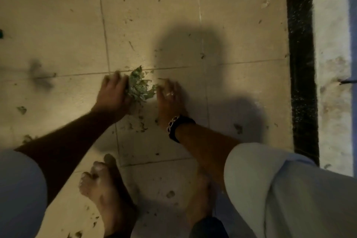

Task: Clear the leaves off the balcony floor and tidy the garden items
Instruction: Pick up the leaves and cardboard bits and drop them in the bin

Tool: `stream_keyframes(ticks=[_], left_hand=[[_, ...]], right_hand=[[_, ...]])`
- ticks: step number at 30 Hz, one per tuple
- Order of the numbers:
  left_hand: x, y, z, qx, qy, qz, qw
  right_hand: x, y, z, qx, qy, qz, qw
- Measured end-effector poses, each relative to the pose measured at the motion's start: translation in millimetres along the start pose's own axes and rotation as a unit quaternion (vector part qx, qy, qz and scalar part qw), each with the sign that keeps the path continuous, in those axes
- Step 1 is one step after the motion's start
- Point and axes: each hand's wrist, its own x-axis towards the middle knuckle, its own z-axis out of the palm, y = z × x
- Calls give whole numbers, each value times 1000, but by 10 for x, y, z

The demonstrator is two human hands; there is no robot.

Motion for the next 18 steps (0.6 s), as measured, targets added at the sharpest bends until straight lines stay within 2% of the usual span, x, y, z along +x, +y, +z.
stream_keyframes(ticks=[2, 3, 6, 9, 11, 14, 16, 18], left_hand=[[-234, 116, -26, -27, -18, 73, 997], [-368, 148, -70, -53, -22, 78, 995], [-576, 79, -163, -87, 62, 16, 994], [-442, -185, -236, -49, 135, -46, 989], [-181, -297, -253, -26, 91, -59, 994], [103, -197, -120, -3, 14, 9, 1000], [72, -42, 61, 42, -17, 65, 997], [-236, 67, 231, 52, -27, 102, 993]], right_hand=[[-197, -151, 21, 67, -33, -79, 994], [-208, -169, -21, 102, -27, -91, 990], [25, -101, -202, 97, 43, -29, 994], [532, -55, -458, 27, 73, 12, 997], [826, -41, -602, -38, 40, -24, 998], [931, -175, -418, -138, 1, -113, 984], [711, -324, -90, -152, 20, -139, 978], [295, -345, 259, -120, 2, -136, 983]])
